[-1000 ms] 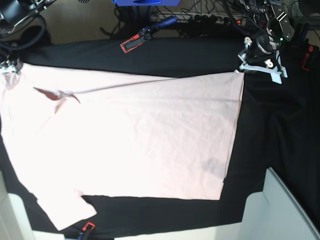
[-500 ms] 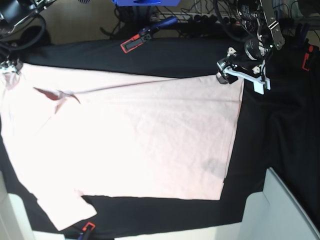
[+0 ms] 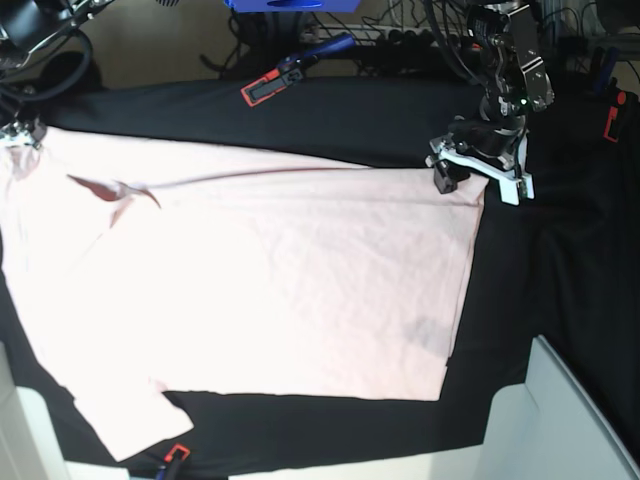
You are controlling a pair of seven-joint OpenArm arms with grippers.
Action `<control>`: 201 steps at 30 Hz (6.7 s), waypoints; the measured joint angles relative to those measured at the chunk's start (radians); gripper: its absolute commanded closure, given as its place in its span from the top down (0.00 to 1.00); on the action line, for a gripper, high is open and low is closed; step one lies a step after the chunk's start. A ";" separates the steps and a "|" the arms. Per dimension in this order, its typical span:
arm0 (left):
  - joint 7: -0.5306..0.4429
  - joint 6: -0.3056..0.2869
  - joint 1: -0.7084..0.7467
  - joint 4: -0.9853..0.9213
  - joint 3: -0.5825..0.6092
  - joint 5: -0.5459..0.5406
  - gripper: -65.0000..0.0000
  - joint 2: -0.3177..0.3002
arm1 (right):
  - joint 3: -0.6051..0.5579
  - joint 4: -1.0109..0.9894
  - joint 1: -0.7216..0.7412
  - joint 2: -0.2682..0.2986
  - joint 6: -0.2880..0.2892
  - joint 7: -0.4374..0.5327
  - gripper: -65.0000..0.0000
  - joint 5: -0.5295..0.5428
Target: Fold the T-shirt properly
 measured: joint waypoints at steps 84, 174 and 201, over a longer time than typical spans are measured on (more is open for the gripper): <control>0.243 -0.106 0.154 0.383 -0.086 0.042 0.13 -0.049 | -0.003 0.221 -0.041 -0.003 -0.004 0.007 0.50 -0.009; -0.284 -0.060 -0.006 0.172 0.478 1.048 0.58 -0.351 | -1.045 0.371 -0.319 -0.066 0.006 0.510 0.50 -0.778; -0.206 -0.272 -0.078 0.057 0.513 1.048 0.22 -0.352 | -1.045 0.371 -0.331 -0.068 0.007 0.510 0.50 -0.778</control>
